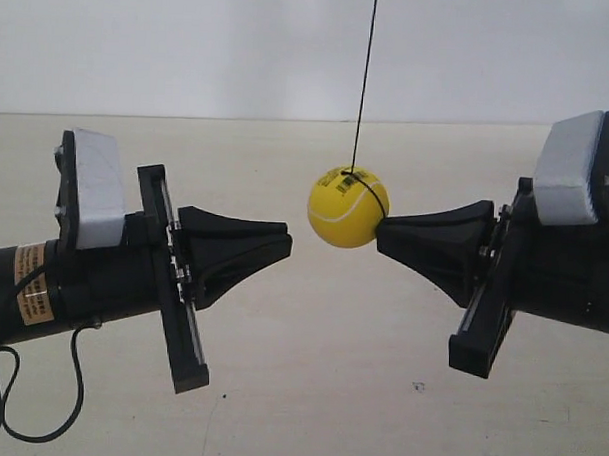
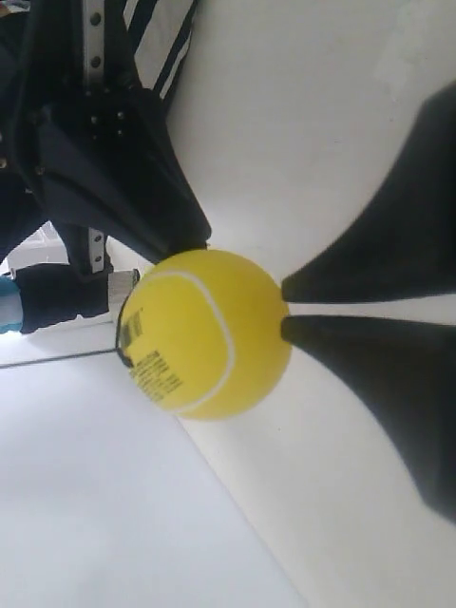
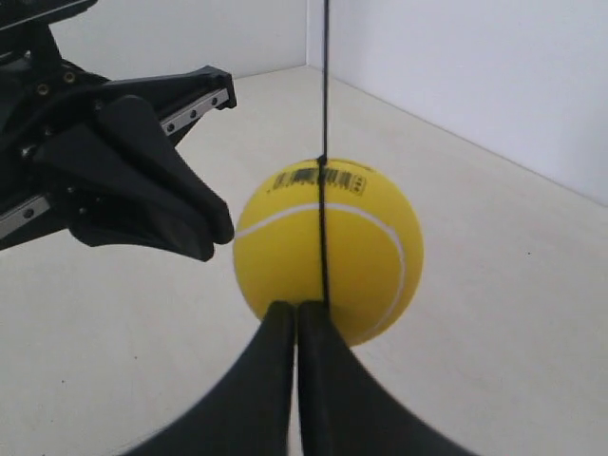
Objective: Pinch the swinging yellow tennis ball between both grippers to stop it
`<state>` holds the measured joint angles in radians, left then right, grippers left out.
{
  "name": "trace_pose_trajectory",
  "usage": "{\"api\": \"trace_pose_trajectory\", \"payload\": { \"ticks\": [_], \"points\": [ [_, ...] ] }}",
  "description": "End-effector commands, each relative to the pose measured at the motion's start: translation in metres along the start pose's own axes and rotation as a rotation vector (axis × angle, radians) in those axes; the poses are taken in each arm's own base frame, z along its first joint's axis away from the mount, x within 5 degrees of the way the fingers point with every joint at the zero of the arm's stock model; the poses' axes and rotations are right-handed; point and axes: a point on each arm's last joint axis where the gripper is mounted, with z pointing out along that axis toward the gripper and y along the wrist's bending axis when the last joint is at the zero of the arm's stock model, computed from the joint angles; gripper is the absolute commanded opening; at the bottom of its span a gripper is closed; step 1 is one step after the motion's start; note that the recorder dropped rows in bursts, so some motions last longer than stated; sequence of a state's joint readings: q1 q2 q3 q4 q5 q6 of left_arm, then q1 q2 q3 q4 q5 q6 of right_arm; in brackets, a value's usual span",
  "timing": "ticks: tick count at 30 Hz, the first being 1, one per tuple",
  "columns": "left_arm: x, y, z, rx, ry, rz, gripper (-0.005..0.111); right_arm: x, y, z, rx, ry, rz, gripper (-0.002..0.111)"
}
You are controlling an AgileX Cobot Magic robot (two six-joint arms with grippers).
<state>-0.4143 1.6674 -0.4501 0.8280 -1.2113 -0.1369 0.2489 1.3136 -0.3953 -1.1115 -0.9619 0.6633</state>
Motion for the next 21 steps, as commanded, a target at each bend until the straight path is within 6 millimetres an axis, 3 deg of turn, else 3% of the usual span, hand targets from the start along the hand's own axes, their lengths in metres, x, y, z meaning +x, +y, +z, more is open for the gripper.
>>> {"api": "trace_pose_trajectory", "payload": {
  "ticks": [1, 21],
  "points": [
    [-0.0034, 0.0009, 0.0022, 0.003, -0.020, 0.015, 0.005, -0.0025, -0.0004, -0.0009, 0.013, -0.012, -0.013, 0.000],
    [-0.0104, -0.0036, 0.0109, 0.088, -0.040, 0.028, 0.005, -0.0026, -0.0003, -0.0009, 0.013, -0.013, -0.013, 0.000]
  ]
}}
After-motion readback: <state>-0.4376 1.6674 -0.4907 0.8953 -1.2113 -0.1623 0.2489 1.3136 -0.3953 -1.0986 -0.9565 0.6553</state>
